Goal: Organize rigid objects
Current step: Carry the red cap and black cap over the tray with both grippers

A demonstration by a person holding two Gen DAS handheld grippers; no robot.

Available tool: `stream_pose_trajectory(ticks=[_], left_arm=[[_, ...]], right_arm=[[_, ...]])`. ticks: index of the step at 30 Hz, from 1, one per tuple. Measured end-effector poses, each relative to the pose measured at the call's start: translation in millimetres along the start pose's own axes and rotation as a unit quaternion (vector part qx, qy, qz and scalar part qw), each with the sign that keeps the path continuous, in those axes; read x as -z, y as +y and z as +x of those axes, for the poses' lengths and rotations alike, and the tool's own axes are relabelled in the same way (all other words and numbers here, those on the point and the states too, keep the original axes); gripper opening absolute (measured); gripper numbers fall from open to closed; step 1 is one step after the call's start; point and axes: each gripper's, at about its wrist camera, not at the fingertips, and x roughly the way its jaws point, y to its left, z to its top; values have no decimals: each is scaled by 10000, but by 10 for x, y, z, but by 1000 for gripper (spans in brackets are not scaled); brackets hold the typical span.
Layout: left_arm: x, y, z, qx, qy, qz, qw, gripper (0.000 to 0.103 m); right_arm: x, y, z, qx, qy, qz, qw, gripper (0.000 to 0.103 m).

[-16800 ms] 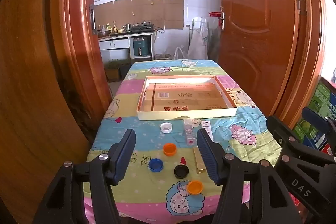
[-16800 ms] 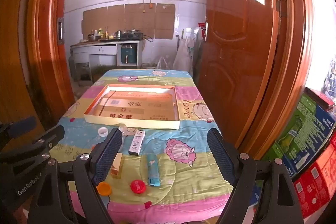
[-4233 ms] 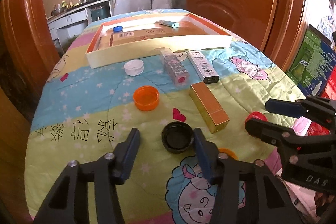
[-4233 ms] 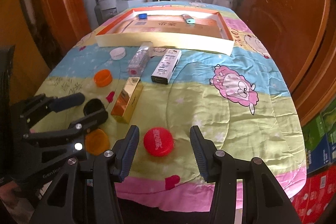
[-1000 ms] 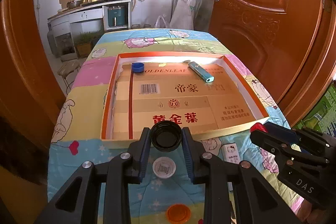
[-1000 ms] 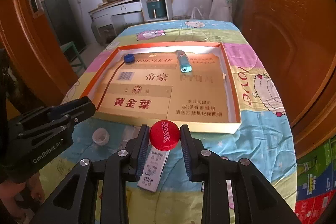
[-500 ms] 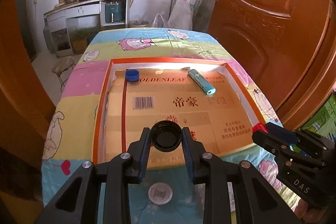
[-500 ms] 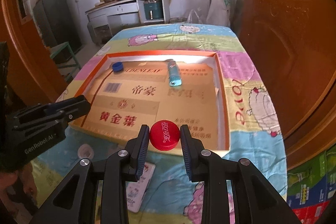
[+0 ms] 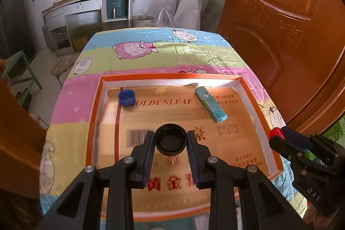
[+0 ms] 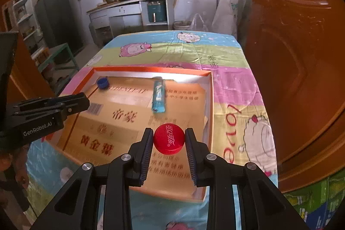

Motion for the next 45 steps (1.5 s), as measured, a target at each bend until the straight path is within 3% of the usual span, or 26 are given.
stream_pose_trajectory(ticks=[20,42,45], left_arm=[[-473,40,647,-95,401,-107,9991,30],[-464,110,1063,-48,650,-39,9979,30],[-461,82,1070,-37,641,57,9979,36]], right_arm=[[-652,-203,767,-269,272,-625,9973,31],[-656,-247,1289,-266,644,-541,9961,31],[-666,-219,1304,-247,690,-613,9954,31]])
